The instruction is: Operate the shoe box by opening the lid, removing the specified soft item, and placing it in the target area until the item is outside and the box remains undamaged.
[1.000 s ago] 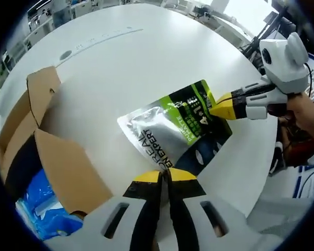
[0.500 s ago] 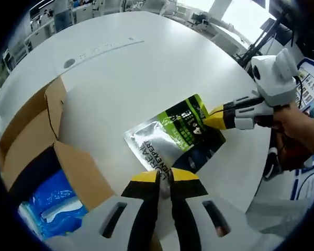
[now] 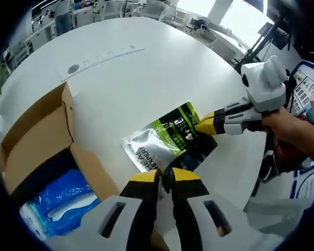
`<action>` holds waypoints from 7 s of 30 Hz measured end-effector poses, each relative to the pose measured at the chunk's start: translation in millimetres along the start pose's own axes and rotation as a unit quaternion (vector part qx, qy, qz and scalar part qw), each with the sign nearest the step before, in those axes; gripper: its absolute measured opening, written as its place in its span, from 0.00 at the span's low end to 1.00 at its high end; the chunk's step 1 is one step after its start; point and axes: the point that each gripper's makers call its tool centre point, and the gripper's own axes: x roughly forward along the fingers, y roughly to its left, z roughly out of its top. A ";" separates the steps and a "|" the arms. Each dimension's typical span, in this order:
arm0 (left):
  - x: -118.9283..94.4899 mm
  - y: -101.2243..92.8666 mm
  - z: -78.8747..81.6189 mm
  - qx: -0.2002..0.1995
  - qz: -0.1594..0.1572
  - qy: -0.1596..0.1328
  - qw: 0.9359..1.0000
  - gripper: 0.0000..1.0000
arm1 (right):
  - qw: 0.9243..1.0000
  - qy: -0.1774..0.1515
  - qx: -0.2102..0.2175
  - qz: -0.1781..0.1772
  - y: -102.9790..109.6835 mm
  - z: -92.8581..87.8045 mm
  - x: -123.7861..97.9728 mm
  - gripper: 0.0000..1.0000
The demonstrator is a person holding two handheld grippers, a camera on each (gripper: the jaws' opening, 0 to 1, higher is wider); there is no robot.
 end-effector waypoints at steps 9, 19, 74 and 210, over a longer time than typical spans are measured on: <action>-16.1 1.7 6.5 -0.005 -0.007 -0.017 1.000 0.11 | 1.000 0.001 0.002 0.003 7.8 2.3 1.4 0.00; -42.7 8.9 18.2 -0.007 -0.010 -0.046 0.999 0.12 | 1.000 0.000 0.009 0.008 19.9 5.9 0.7 0.00; -156.9 84.1 -55.4 -0.090 0.052 -0.142 0.984 0.14 | 0.998 0.005 -0.057 0.004 32.4 18.0 12.7 0.04; -181.2 211.1 -112.7 0.318 0.020 0.000 0.948 0.79 | 0.876 -0.064 -0.434 0.202 325.2 86.3 7.0 0.93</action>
